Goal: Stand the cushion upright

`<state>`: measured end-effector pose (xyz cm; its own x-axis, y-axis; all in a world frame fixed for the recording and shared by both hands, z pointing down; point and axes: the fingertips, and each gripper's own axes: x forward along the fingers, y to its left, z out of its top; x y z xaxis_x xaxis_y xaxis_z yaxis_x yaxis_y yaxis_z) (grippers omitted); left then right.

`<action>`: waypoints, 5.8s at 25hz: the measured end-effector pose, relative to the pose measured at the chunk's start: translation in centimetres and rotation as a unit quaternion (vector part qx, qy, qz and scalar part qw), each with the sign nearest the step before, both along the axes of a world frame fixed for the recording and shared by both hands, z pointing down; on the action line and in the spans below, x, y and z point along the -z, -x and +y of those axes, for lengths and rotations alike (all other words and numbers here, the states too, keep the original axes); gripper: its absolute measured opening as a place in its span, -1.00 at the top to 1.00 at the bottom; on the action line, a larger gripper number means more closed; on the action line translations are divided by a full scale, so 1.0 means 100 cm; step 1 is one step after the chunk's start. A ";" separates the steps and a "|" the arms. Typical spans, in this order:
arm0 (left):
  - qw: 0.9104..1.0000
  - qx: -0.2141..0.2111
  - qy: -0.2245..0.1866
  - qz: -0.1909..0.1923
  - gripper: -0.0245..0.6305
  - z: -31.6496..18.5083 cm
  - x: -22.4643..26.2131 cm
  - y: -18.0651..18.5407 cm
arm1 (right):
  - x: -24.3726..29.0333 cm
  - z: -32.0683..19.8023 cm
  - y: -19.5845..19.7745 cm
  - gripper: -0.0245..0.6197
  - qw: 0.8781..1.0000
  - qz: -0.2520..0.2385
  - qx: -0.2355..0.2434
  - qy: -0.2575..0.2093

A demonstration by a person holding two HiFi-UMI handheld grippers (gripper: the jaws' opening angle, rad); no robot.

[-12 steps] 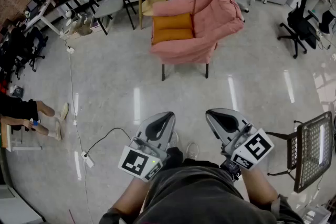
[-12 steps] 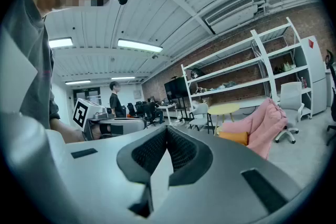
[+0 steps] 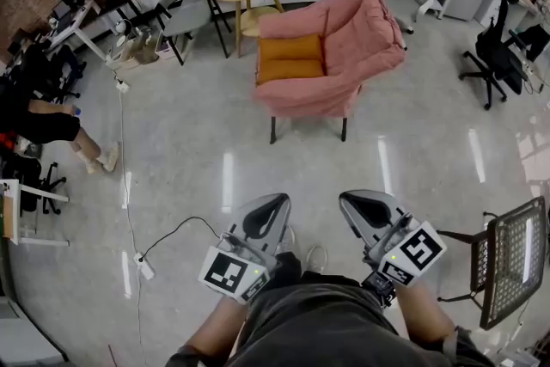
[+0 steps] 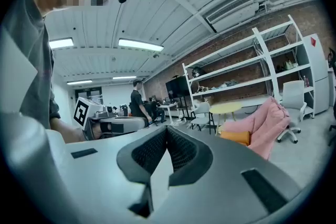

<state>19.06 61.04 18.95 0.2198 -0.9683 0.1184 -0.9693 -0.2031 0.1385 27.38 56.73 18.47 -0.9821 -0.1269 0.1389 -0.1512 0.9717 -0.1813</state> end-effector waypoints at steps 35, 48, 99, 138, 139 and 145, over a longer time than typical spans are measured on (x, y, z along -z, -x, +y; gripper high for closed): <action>0.999 -0.035 0.018 0.023 0.89 -0.175 -0.038 0.205 | -0.025 -0.168 0.206 0.87 0.998 0.027 -0.042 0.030; 0.999 -0.029 0.030 0.030 0.89 -0.234 -0.048 0.252 | -0.032 -0.228 0.249 0.87 0.998 0.029 -0.046 0.031; 0.965 0.014 0.258 0.052 0.55 -0.628 -0.374 0.502 | -0.342 -0.535 0.483 0.49 0.968 0.223 0.087 0.080; 0.895 -0.092 0.333 0.283 0.69 -0.719 -0.463 0.548 | -0.454 -0.534 0.551 0.81 0.899 0.352 0.160 -0.207; 0.891 -0.077 0.342 0.289 0.70 -0.719 -0.452 0.549 | -0.440 -0.536 0.547 0.81 0.903 0.342 0.156 -0.210; 0.877 -0.062 0.408 0.248 0.74 -0.732 -0.387 0.534 | -0.378 -0.559 0.520 0.85 0.929 0.282 0.097 -0.221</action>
